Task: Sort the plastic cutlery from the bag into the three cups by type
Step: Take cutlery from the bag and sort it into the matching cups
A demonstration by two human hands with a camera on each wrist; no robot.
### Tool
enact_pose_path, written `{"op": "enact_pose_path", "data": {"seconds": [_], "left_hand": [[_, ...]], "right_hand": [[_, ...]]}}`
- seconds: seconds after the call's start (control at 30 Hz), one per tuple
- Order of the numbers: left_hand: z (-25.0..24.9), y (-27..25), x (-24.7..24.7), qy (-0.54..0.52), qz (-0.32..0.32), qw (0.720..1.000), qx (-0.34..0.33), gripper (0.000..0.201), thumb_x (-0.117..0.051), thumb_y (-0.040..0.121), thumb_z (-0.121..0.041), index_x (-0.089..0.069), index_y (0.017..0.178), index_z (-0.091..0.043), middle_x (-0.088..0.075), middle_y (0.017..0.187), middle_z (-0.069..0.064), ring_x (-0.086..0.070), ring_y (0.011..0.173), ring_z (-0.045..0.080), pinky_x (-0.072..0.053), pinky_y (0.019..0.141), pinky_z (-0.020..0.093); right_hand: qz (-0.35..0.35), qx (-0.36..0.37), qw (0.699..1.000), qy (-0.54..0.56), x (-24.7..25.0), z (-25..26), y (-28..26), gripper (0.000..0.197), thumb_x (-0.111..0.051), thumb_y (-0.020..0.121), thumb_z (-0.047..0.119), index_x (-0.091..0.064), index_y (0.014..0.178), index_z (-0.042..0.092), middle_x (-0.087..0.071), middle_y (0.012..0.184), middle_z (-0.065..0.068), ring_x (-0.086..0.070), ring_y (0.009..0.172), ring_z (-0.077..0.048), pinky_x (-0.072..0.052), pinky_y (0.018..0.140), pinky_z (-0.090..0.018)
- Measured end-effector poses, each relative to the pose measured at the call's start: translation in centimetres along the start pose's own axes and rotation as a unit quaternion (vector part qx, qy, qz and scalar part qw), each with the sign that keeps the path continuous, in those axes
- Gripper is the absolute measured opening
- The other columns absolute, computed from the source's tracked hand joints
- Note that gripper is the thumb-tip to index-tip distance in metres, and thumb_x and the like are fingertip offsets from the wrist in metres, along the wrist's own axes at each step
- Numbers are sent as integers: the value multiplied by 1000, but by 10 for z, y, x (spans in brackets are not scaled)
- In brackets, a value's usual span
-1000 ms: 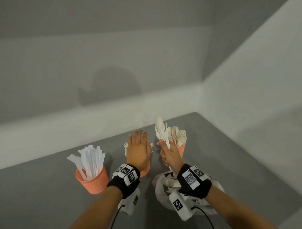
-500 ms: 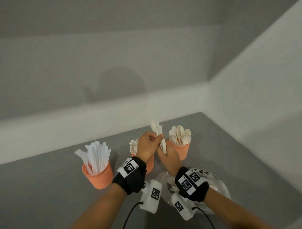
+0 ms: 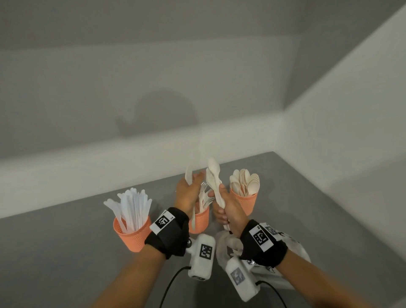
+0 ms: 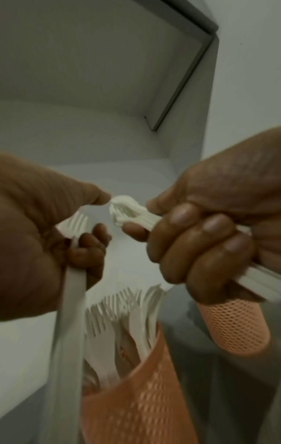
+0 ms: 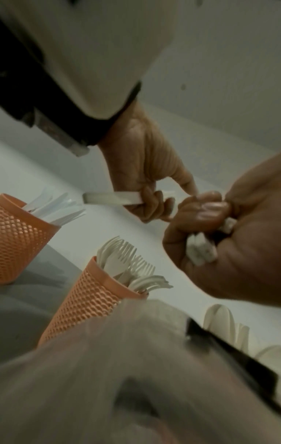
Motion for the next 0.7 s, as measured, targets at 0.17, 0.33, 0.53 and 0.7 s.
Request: {"op": "enact_pose_path", "data": {"seconds": [0.17, 0.33, 0.53, 0.7], "left_hand": [[8, -10, -9, -7, 71, 997, 41, 26, -54, 93, -25, -57, 70, -12, -48, 41, -9, -43, 36, 3, -32, 38, 14], [5, -18, -12, -38, 66, 996, 42, 24, -44, 98, -18, -56, 79, -9, -46, 34, -7, -39, 28, 3, -32, 33, 14], [6, -26, -12, -81, 69, 994, 38, 31, -36, 100, -16, -52, 76, -6, -45, 35, -1, -36, 25, 10, -34, 31, 17], [6, -25, -10, -62, 63, 995, 36, 34, -36, 99, -13, -54, 71, -6, -46, 35, -1, -43, 27, 8, -36, 33, 15]], "right_hand": [[8, 2, 1000, -5, -6, 2, -3, 50, -22, 100, 44, -55, 83, 10, -40, 38, 4, -25, 26, -3, -19, 30, -11], [-22, 69, 996, -59, -7, 3, -7, 44, -28, 101, 35, -55, 79, 9, -50, 47, -3, -32, 28, -6, -22, 31, -13], [-47, 128, 982, -134, -7, -2, -5, 36, -32, 101, 28, -55, 91, 3, -55, 53, -6, -45, 32, -9, -34, 33, -17], [-39, 132, 979, -148, -4, -6, -2, 36, -34, 101, 28, -56, 93, 1, -62, 56, -6, -50, 35, -13, -41, 35, -20]]}}
Point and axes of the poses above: each hand's wrist, its own y-axis towards the middle knuckle, its own x-axis out of the back of the hand, z = x × y, the point moved 2 cm from there along y, towards the middle knuckle
